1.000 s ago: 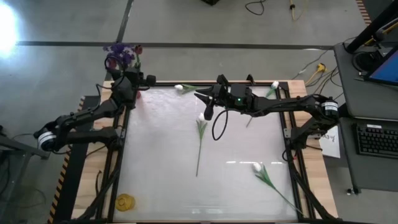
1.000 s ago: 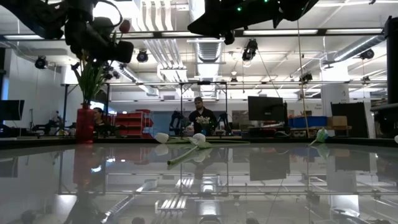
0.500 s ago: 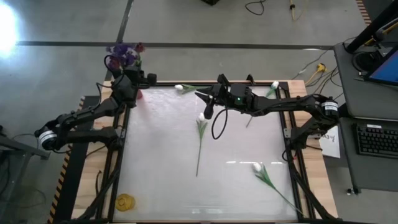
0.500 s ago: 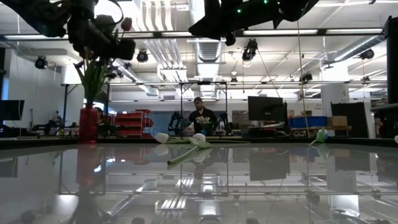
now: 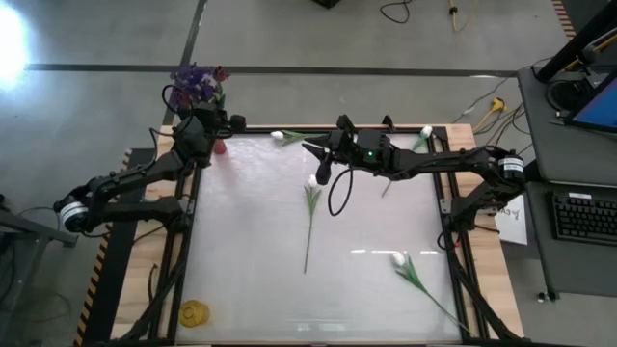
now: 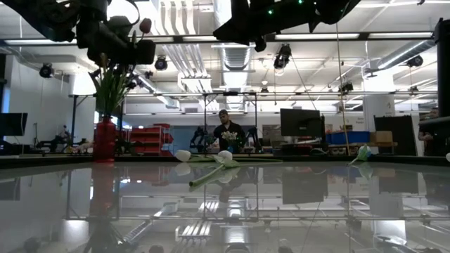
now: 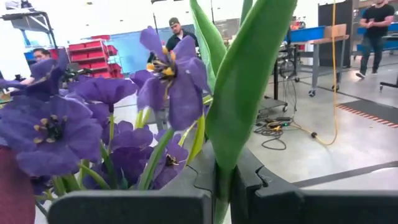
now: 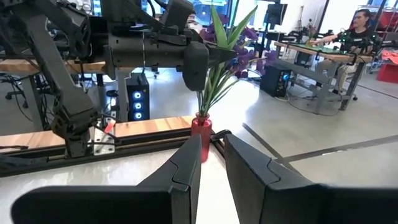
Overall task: Sort flowers into vase by color
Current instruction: Put the red flower into the red vase
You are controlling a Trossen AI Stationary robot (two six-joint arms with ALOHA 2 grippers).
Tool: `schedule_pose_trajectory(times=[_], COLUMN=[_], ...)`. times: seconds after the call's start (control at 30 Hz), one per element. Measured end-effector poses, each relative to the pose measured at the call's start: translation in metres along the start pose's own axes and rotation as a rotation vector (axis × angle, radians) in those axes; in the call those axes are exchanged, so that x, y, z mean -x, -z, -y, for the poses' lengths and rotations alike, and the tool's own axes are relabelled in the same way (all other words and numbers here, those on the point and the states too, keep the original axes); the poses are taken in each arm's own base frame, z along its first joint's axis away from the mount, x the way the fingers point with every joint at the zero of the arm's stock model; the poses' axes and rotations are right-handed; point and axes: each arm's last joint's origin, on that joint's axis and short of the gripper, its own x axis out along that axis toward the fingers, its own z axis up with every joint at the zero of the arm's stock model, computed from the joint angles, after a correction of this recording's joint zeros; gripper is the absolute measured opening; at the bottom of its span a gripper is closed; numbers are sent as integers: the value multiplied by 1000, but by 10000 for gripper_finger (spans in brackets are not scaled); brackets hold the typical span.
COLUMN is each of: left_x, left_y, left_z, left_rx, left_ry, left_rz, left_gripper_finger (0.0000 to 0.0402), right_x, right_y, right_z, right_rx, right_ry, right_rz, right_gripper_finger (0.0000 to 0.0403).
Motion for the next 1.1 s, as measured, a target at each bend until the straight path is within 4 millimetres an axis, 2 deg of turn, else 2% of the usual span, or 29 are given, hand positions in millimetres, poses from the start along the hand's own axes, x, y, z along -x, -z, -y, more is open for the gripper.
schedule_pose_trajectory(times=[0.87, 1.1], left_x=[13, 16], left_y=[-2, -7], left_z=[15, 10], left_rx=[46, 13], left_ry=[94, 59], left_rz=[7, 23], left_gripper_finger=[0, 0], right_x=[0, 0], right_y=[1, 1], right_z=[0, 0], right_rx=[1, 1], right_ry=[-1, -1], right_rz=[-8, -8], right_gripper_finger=[63, 63])
